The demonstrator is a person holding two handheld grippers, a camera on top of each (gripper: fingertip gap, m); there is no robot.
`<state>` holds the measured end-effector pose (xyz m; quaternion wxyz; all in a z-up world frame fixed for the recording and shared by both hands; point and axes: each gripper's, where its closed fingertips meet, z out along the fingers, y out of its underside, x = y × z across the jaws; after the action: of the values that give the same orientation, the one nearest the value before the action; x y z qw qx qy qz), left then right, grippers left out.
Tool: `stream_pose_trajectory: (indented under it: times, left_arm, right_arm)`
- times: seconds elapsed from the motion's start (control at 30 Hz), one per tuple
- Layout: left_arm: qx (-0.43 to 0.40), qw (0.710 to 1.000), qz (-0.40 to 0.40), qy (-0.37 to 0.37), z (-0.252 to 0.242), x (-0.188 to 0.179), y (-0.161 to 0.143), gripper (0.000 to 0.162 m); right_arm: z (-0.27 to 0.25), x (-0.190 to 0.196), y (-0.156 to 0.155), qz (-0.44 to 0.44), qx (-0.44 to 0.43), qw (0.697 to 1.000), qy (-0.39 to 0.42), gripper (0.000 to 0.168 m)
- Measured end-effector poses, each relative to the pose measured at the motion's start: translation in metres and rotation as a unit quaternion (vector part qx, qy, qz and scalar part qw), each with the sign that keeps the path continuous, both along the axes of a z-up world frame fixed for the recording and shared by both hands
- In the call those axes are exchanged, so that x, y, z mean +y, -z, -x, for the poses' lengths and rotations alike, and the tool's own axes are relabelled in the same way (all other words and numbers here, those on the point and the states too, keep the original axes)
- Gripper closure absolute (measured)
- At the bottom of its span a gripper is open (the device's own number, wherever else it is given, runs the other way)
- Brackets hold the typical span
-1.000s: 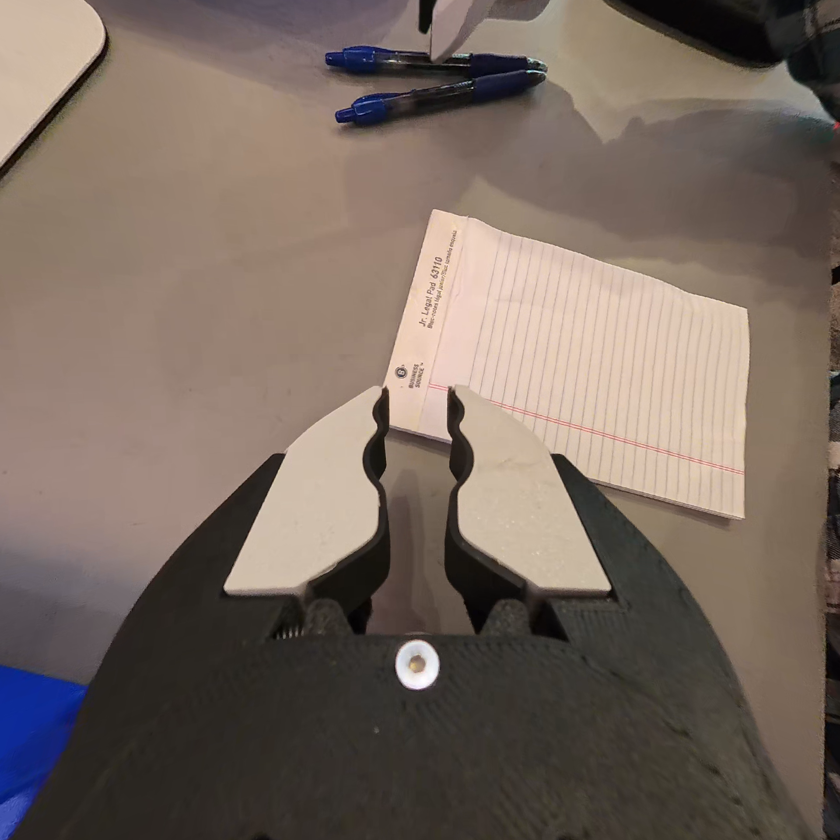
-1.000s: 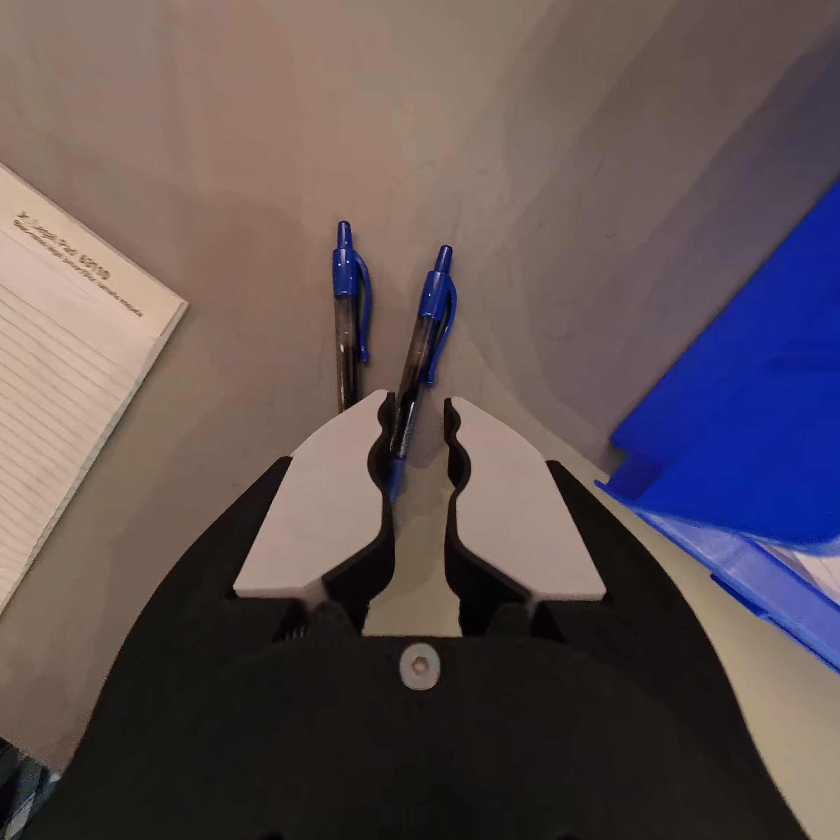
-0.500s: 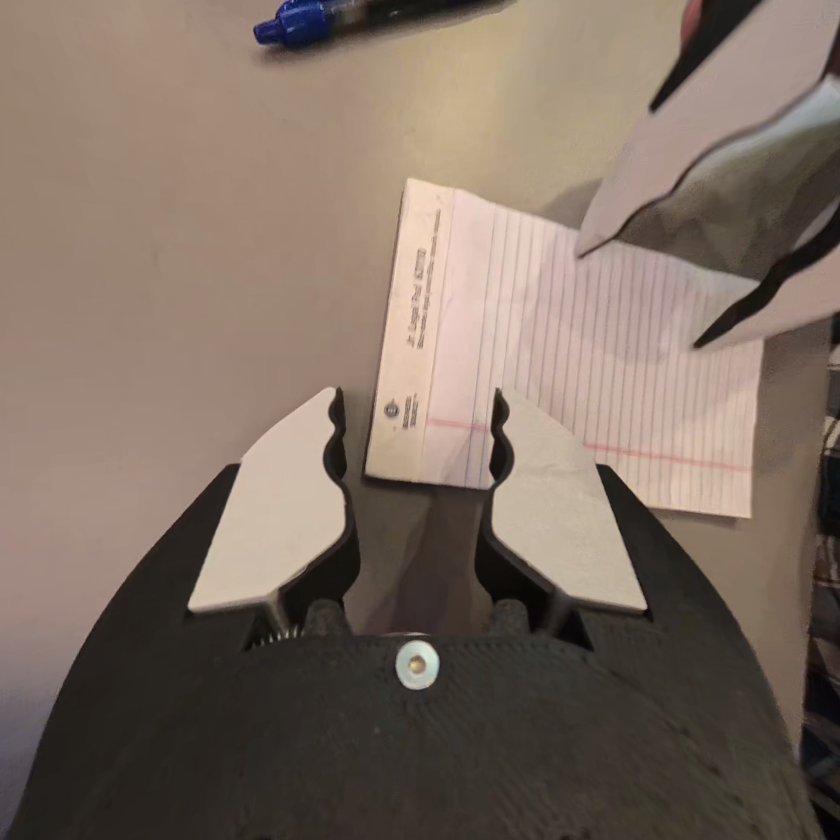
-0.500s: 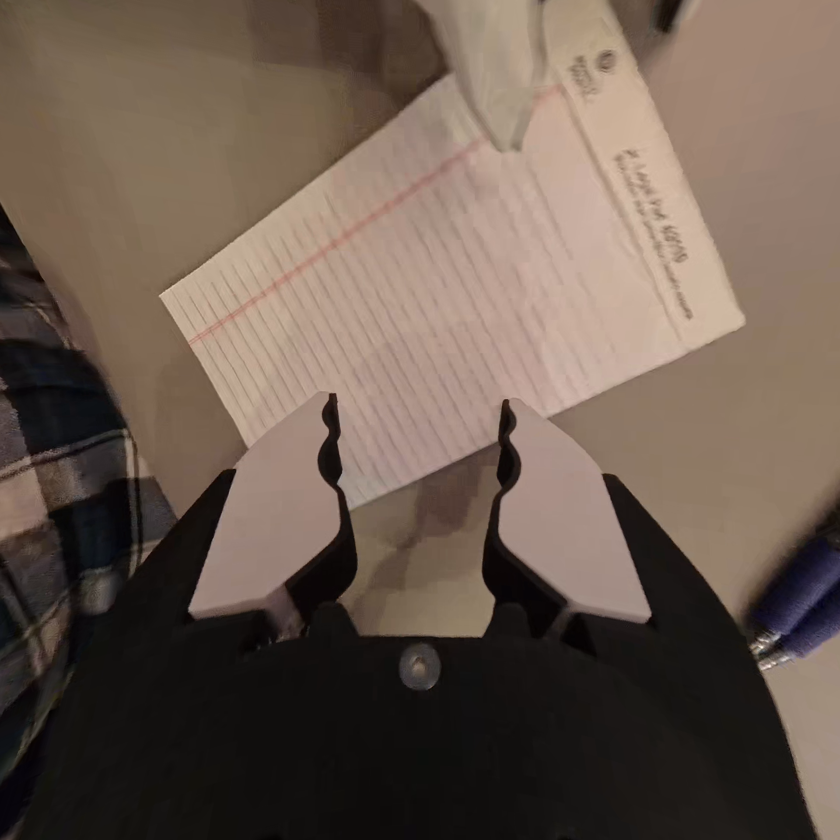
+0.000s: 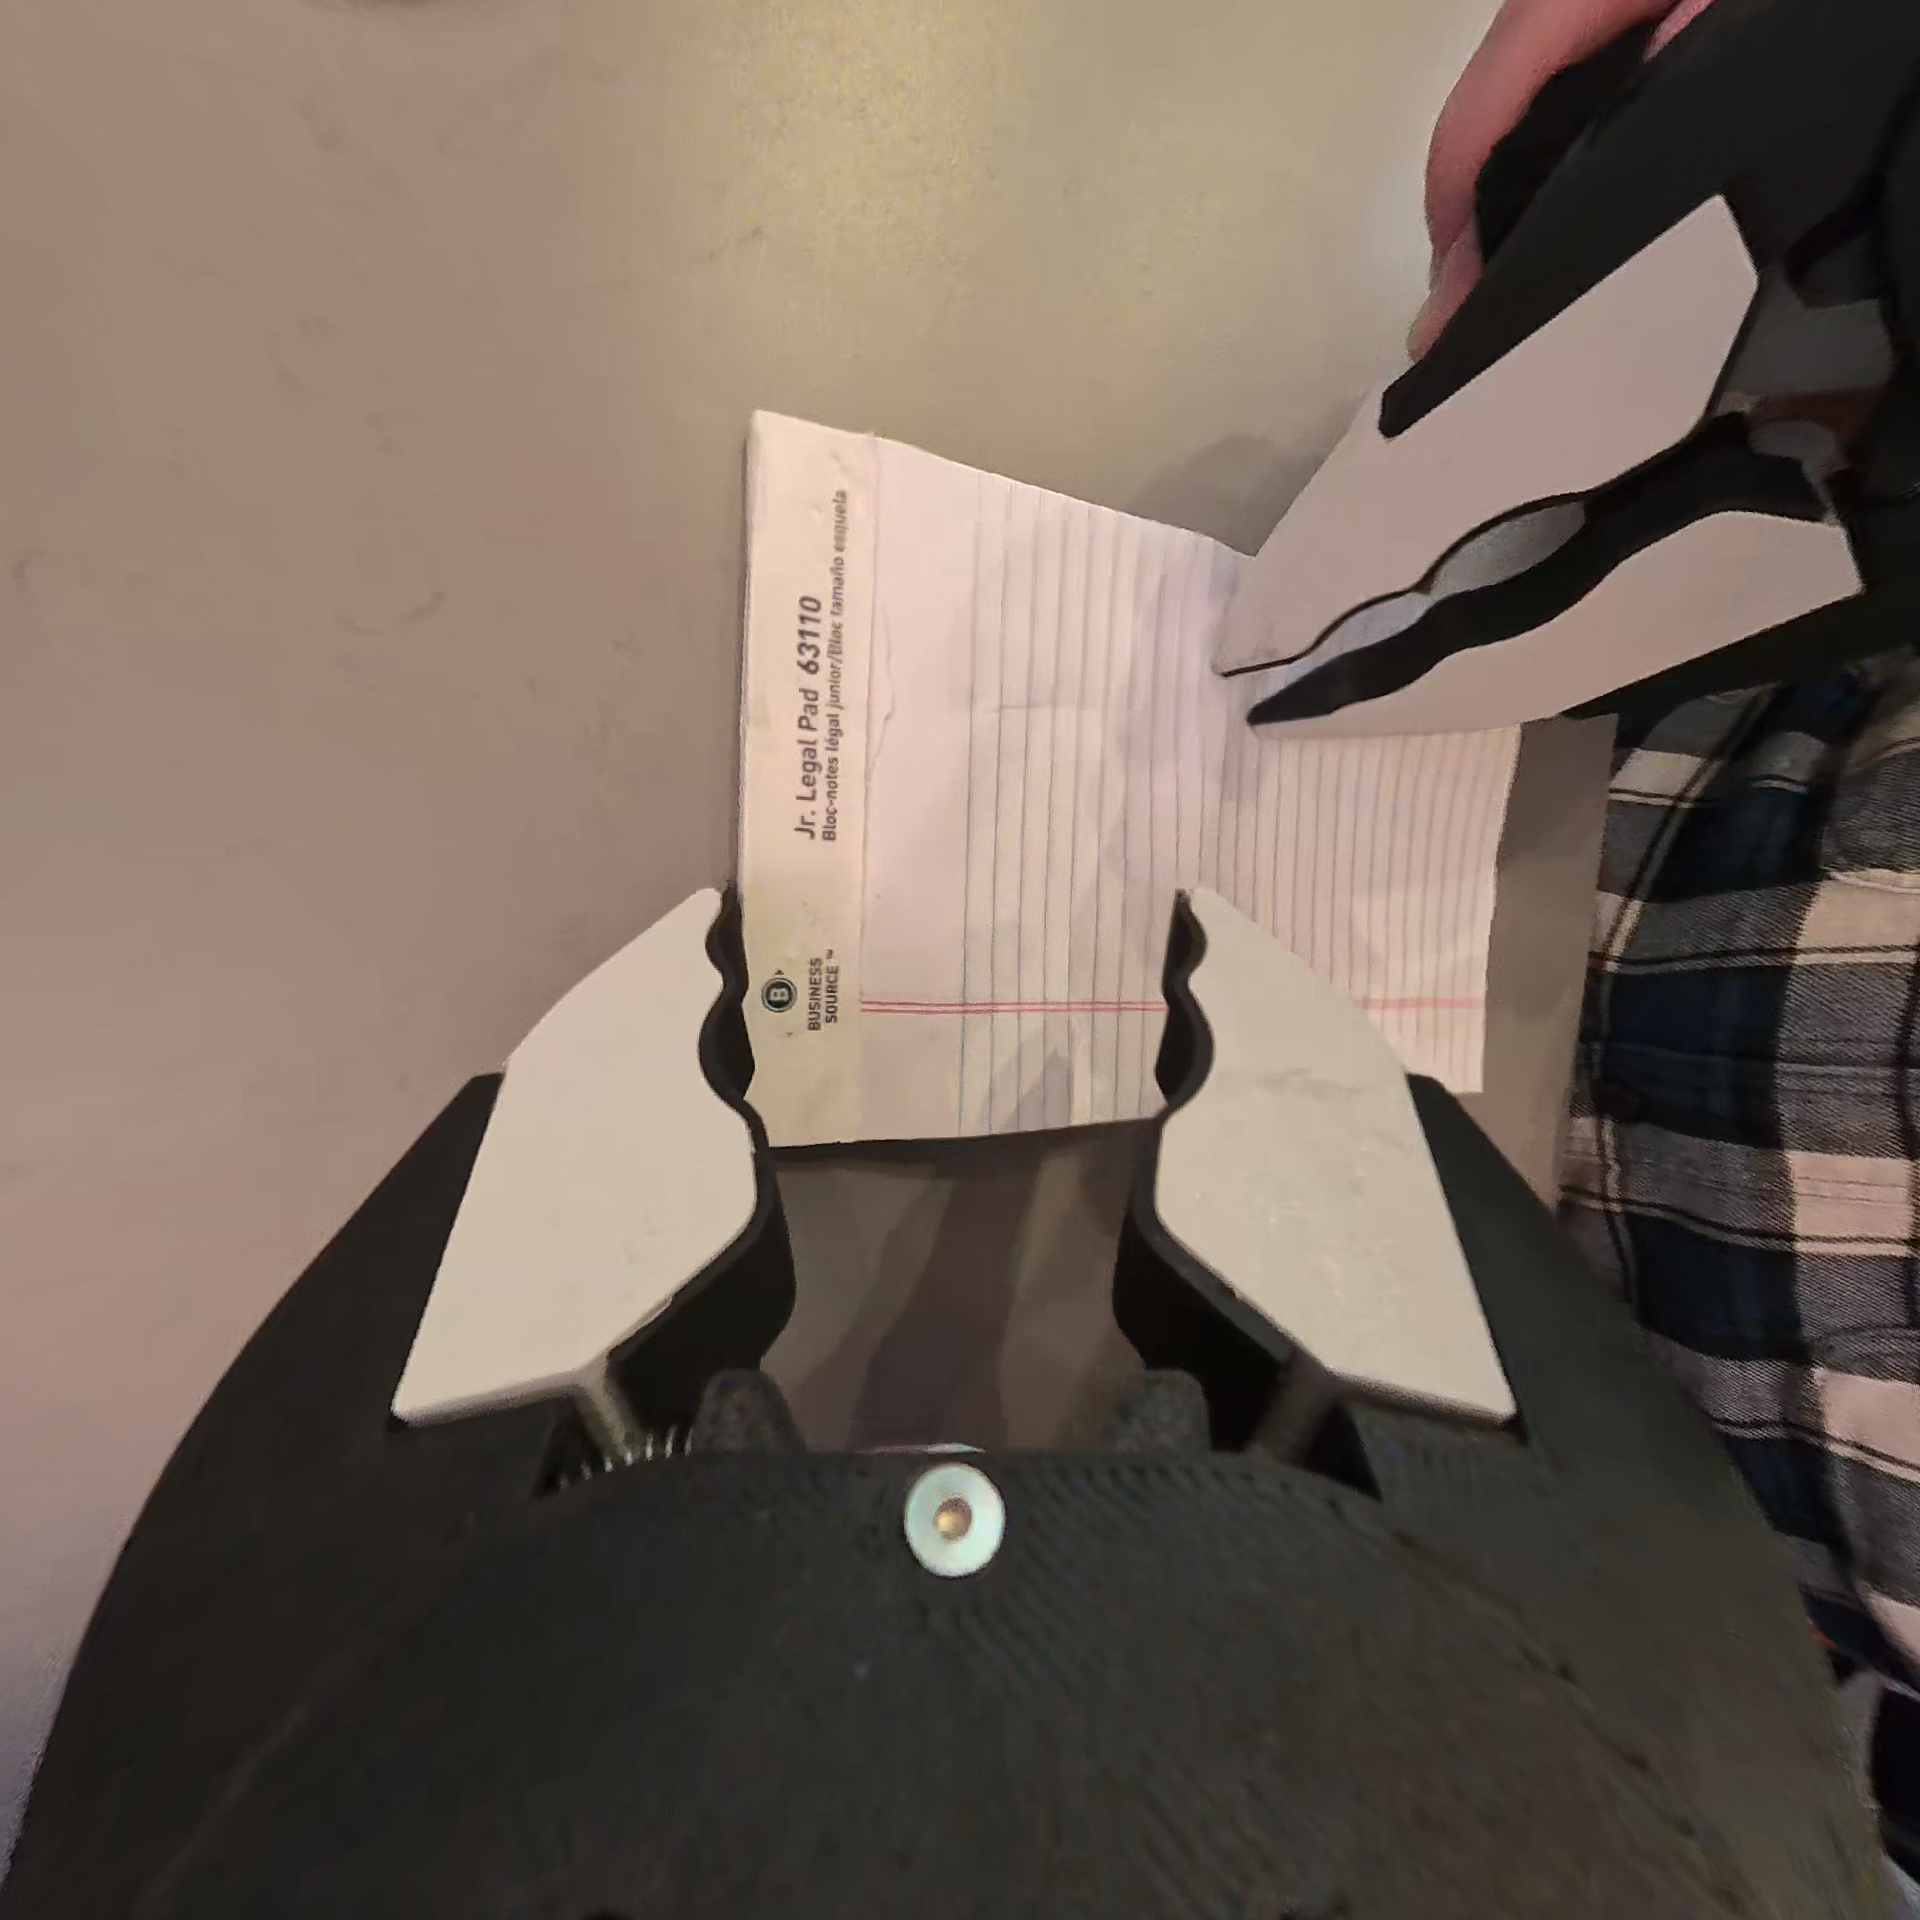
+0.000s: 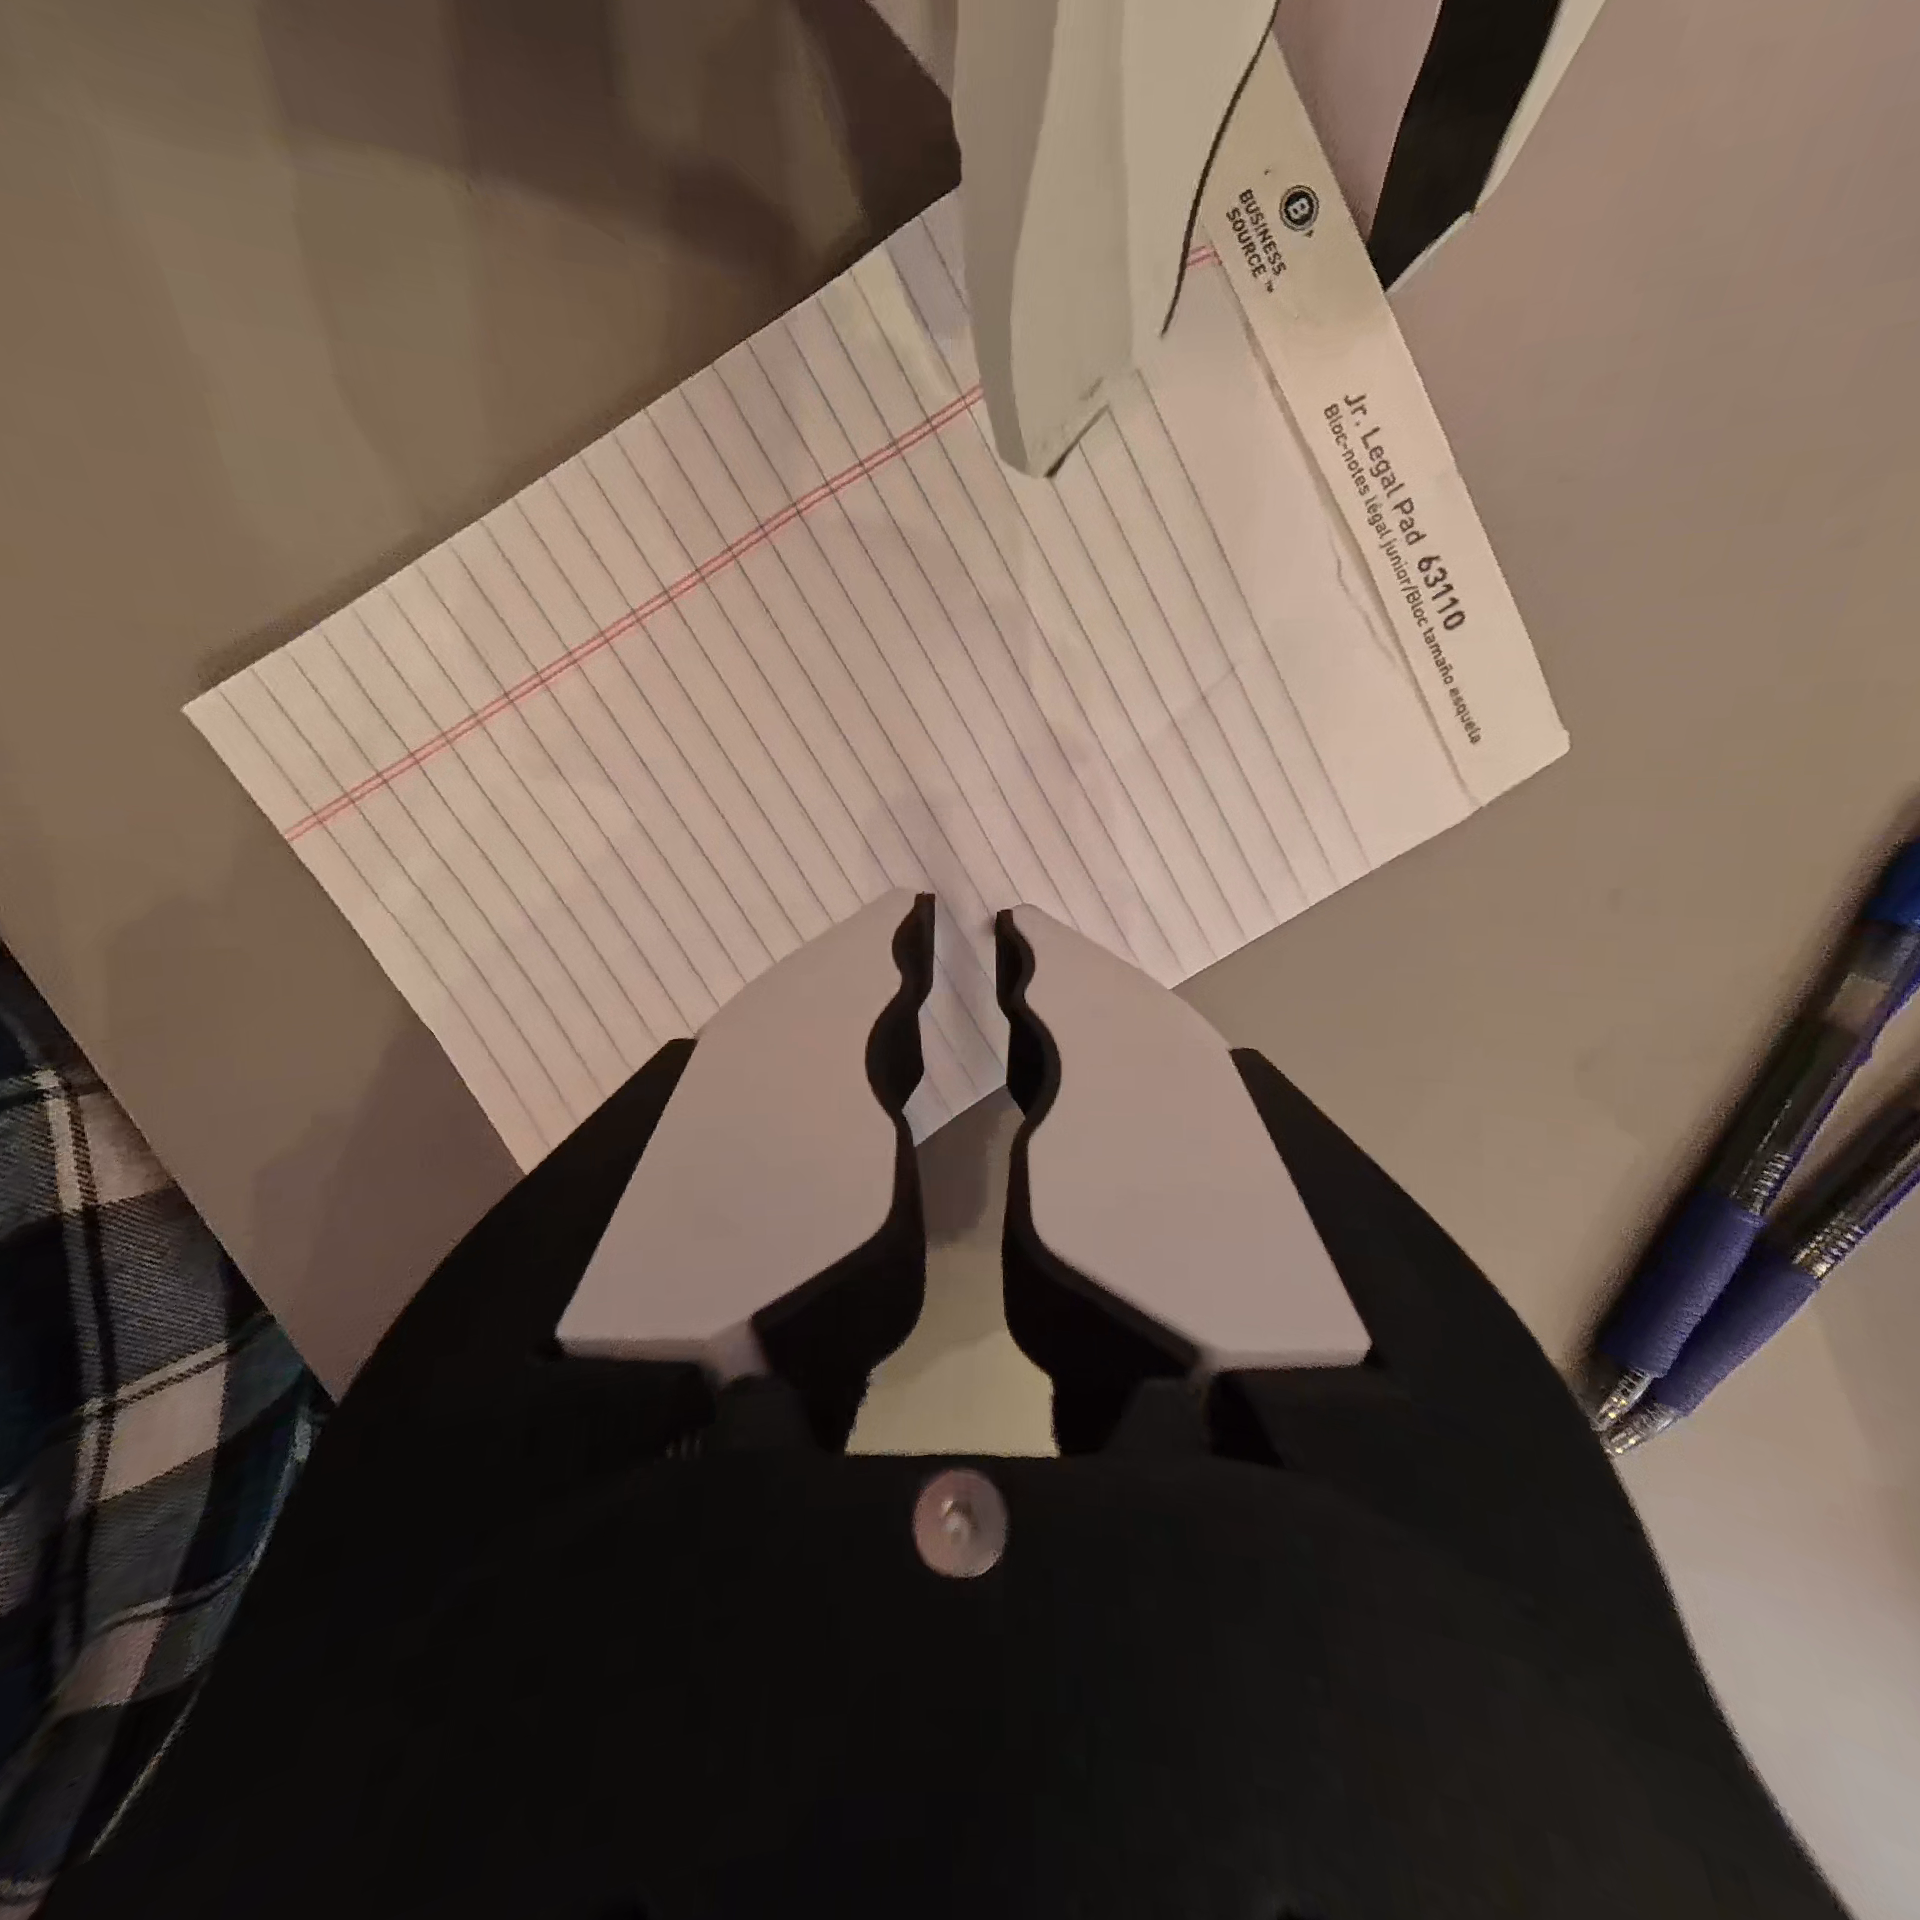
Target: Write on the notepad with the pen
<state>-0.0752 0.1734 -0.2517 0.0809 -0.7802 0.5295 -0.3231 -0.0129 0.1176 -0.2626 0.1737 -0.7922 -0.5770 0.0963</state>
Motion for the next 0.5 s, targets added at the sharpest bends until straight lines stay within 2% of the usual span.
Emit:
stream_pose_trajectory:
  times: [0.2,0.3,0.4,0.5]
  left_arm:
    - [-0.049,0.996,0.067,-0.02,0.005,-0.003,-0.016,0.087]
    - [-0.12,0.986,0.107,-0.033,0.003,-0.001,-0.04,0.097]
    - [-0.213,0.964,0.159,-0.027,-0.001,-0.007,-0.071,0.113]
    - [-0.238,0.96,0.148,-0.031,-0.007,-0.009,-0.077,0.117]
  right_arm:
    - [0.0,0.003,0.0,-0.015,0.013,1.0,0.003,0.168]
    - [0.0,0.003,0.0,-0.016,0.012,1.0,0.004,0.168]
    - [0.0,0.002,0.0,-0.018,0.019,1.0,0.007,0.168]
    - [0.0,0.002,0.0,-0.019,0.023,1.0,0.008,0.168]
